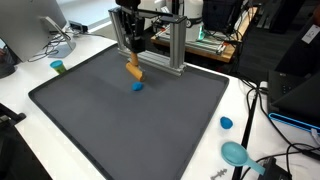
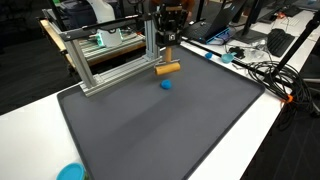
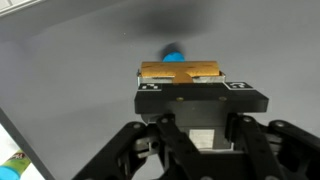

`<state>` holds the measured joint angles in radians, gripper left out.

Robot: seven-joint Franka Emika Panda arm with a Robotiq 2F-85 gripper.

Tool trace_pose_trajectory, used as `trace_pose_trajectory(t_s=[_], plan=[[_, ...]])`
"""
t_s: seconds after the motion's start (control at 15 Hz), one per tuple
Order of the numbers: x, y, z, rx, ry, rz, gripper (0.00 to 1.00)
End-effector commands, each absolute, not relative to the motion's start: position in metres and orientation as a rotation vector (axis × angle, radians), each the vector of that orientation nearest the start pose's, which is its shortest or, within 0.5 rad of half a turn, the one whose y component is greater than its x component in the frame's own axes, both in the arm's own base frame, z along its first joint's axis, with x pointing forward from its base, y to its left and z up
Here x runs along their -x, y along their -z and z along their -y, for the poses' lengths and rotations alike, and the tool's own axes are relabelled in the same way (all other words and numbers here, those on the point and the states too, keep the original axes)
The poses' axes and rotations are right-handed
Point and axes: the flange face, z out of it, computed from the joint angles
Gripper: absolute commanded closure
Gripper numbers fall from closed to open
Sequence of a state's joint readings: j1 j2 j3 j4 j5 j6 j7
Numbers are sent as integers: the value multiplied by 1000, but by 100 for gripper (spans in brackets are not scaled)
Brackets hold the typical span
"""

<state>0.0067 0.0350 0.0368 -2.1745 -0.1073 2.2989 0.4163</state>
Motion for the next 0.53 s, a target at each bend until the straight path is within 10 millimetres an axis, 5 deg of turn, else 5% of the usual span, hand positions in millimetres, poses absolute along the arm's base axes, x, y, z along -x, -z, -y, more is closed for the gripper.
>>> trace_pose_trajectory(t_s=[0.0, 0.47], plan=[[-548, -383, -27, 3157, 147, -514, 78], [-552, -364, -20, 3143, 94, -551, 78]])
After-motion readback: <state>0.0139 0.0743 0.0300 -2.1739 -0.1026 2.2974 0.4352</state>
